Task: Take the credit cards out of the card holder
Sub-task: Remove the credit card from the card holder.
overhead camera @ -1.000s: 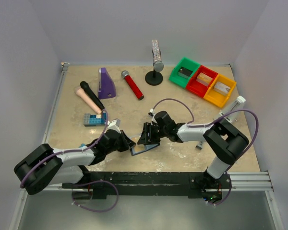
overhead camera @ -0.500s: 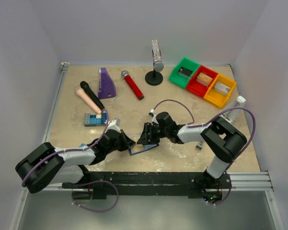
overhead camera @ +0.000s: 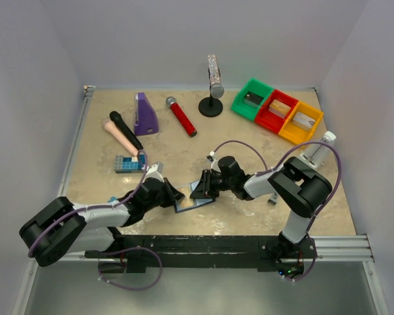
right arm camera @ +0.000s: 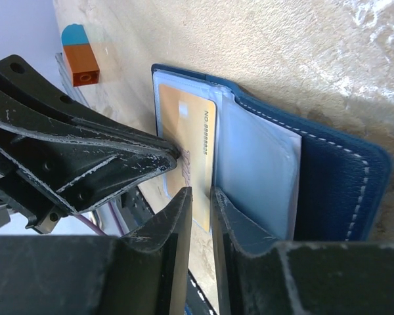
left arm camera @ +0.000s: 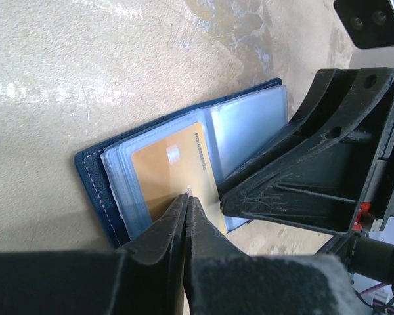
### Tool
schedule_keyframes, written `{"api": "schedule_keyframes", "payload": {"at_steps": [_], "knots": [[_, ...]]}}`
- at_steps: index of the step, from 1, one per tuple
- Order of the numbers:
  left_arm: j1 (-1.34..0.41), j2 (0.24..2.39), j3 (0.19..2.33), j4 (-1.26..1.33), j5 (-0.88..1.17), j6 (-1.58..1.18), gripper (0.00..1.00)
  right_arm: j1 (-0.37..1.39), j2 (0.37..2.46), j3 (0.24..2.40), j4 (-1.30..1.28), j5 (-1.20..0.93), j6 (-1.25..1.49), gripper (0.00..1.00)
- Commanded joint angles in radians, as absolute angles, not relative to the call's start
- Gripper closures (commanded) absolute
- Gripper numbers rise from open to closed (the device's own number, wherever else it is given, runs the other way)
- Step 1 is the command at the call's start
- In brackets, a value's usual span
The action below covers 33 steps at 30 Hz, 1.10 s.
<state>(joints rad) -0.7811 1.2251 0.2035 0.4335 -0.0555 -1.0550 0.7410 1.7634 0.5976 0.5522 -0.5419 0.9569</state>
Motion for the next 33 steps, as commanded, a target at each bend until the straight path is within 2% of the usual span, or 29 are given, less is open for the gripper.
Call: {"api": "schedule_keyframes", "payload": {"at_steps": [1,8,15,19,22,26,33], "knots": [[-0.779,1.21,0.176,0.252,-0.09,-1.0,0.93,0.741,1.75,0.594,0.624,-0.565,0.971,0.8],[-0.779,1.089,0.206,0.157,-0.113,-0.979,0.87,0.739,1.749,0.595,0.606,-0.554,0.966,0.82],[-0.779,1.017,0.221,0.084,-0.137,-0.959,0.86,0.741,1.753,0.604,0.584,-0.551,0.959,0.77],[-0.779,0.967,0.232,0.068,-0.127,-0.951,0.76,0.741,1.749,0.606,0.568,-0.546,0.95,0.76],[-0.779,0.936,0.245,0.04,-0.132,-0.94,0.73,0.741,1.746,0.611,0.557,-0.546,0.945,0.75],[-0.779,0.948,0.258,0.002,-0.155,-0.931,0.74,0.741,1.732,0.612,0.537,-0.541,0.936,0.75],[-0.779,1.045,0.239,0.003,-0.19,-0.937,0.85,0.741,1.675,0.617,0.451,-0.522,0.897,0.68]]}}
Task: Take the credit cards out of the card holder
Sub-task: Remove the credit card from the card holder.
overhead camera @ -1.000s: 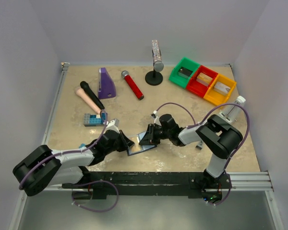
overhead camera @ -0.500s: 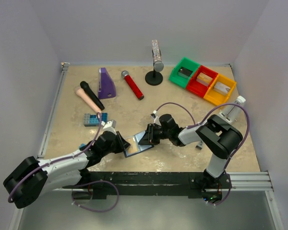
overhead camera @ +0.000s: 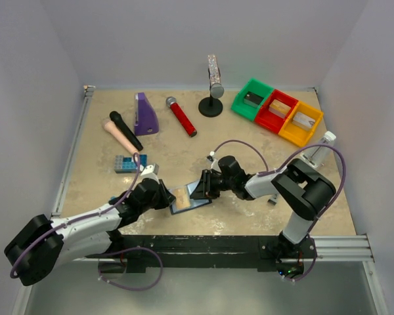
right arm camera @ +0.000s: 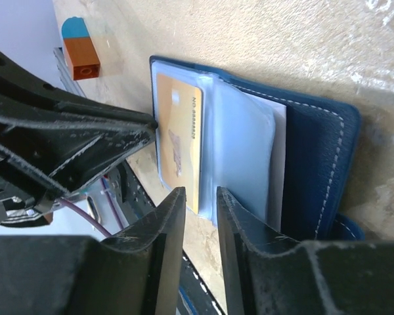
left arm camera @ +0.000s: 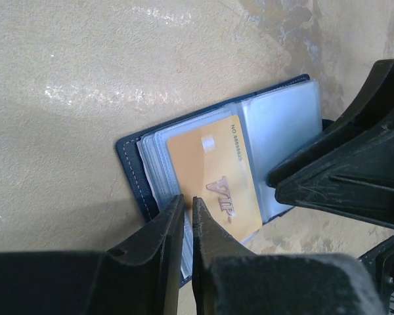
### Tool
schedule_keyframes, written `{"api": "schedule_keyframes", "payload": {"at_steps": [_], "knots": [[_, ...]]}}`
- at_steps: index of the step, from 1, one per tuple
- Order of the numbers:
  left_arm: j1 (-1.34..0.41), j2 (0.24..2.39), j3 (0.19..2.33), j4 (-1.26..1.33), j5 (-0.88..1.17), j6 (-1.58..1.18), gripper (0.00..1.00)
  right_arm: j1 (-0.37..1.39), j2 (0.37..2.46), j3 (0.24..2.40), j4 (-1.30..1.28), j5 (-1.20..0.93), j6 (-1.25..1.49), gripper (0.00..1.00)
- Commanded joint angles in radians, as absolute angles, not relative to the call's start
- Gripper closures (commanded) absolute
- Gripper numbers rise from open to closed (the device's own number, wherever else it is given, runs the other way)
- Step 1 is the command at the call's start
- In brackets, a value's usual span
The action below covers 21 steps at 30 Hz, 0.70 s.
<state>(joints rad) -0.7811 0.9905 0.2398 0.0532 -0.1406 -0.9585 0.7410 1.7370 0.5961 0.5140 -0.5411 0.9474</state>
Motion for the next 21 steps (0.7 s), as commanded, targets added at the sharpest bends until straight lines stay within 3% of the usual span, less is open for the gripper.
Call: {"api": "schedule_keyframes", "payload": {"at_steps": [1,9,16,21], "knots": [[-0.779,1.052,0.238,0.002,-0.195,-0.94,0.87,0.741,1.663,0.615,0.436,-0.514,0.888,0.67],[-0.779,1.089,0.236,0.002,-0.219,-0.931,0.94,0.742,1.501,0.603,0.318,-0.471,0.851,0.57],[-0.779,1.1,0.238,0.008,-0.221,-0.927,0.95,0.781,1.359,0.702,0.18,-0.48,0.815,0.56],[-0.779,1.098,0.233,0.02,-0.221,-0.927,0.95,0.841,1.388,0.788,0.12,-0.463,0.805,0.55]]}}
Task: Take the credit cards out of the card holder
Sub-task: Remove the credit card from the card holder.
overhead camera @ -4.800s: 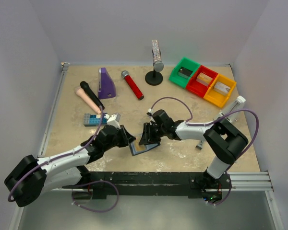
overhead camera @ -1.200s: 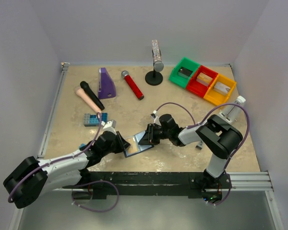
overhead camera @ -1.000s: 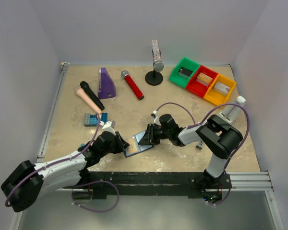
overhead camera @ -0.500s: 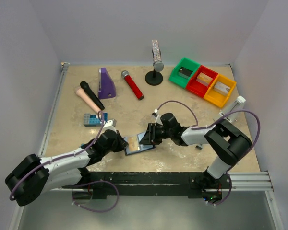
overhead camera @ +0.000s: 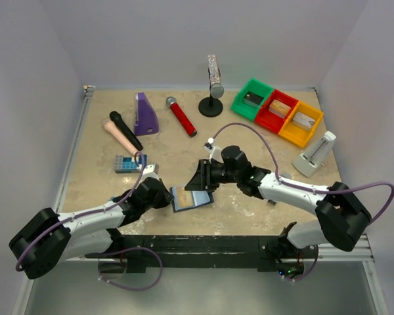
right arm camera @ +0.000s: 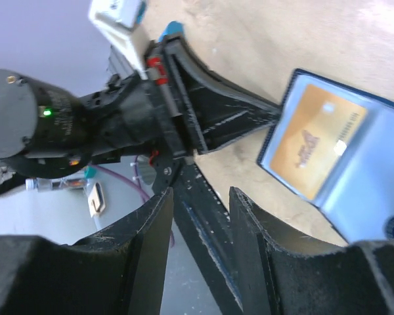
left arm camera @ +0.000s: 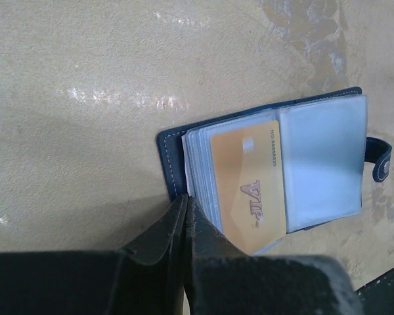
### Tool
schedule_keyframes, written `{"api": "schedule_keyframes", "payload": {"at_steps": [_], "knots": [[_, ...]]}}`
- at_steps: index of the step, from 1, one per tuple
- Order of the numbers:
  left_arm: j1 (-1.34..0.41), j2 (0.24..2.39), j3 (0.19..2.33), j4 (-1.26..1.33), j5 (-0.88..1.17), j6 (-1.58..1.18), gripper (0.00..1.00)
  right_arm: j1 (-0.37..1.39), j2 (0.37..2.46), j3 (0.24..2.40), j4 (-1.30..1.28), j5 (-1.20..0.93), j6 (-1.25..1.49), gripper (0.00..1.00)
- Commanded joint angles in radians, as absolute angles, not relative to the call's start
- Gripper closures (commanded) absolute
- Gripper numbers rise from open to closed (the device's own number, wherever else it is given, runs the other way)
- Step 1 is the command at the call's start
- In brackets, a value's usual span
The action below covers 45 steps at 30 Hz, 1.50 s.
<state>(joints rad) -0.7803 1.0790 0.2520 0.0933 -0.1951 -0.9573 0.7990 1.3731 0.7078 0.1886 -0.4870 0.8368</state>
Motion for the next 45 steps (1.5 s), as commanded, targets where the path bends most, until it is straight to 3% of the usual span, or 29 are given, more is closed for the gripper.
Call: {"api": "schedule_keyframes", "payload": {"at_steps": [1,12,18,24,27,45], "knots": [[-0.779,1.095,0.23,0.02,-0.219,-0.928,0.95,0.845,1.406,0.793,0.111,-0.451,0.805,0.56],[-0.779,1.058,0.226,0.011,-0.216,-0.922,0.95,0.818,1.609,0.756,0.212,-0.454,0.851,0.56],[-0.779,1.02,0.225,0.008,-0.209,-0.922,0.95,0.801,1.628,0.761,0.18,-0.44,0.83,0.49],[-0.779,0.919,0.251,-0.038,-0.183,-0.925,0.81,0.799,1.64,0.762,0.173,-0.434,0.821,0.45],[-0.779,0.888,0.268,-0.052,-0.17,-0.925,0.79,0.799,1.647,0.769,0.173,-0.437,0.821,0.44],[-0.779,0.965,0.27,0.118,-0.132,-0.917,0.83,0.799,1.684,0.792,0.175,-0.451,0.818,0.44]]}}
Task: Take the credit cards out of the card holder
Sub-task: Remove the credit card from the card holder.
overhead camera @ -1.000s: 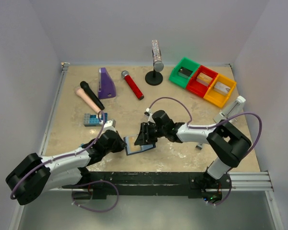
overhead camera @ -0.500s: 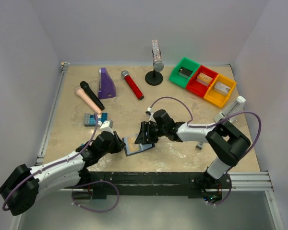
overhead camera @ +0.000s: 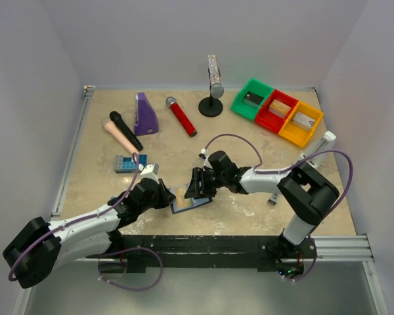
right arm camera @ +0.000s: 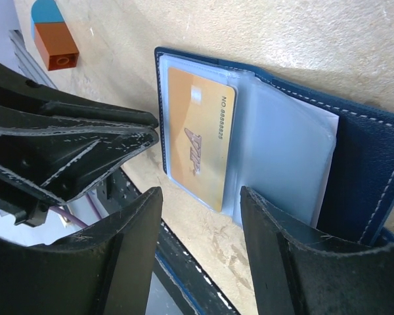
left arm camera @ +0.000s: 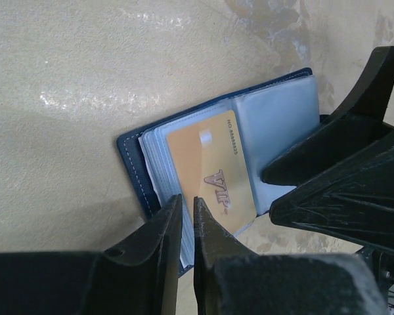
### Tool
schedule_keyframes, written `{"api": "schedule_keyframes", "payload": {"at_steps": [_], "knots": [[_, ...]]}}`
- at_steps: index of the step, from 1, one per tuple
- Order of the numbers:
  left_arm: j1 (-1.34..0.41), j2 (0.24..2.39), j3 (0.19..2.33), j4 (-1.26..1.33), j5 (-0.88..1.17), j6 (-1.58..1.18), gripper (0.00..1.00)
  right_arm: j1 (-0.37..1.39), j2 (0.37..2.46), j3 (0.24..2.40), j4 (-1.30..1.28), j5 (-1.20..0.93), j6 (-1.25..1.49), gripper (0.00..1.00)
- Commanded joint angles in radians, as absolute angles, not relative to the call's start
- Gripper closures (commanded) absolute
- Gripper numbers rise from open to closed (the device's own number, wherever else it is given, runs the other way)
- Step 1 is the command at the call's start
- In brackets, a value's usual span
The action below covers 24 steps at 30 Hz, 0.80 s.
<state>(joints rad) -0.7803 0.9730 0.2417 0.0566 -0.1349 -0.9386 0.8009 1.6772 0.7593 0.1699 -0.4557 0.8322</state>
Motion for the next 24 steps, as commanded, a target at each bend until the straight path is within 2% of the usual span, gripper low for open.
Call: {"api": "schedule_keyframes", "payload": {"at_steps": [1,24], "knots": [[-0.779,0.962,0.268,0.121,-0.132,-0.917,0.84,0.799,1.687,0.793,0.175,-0.451,0.818,0.44],[-0.779,1.097,0.233,0.176,-0.147,-0.931,0.9,0.799,1.701,0.764,0.284,-0.471,0.868,0.46]]}}
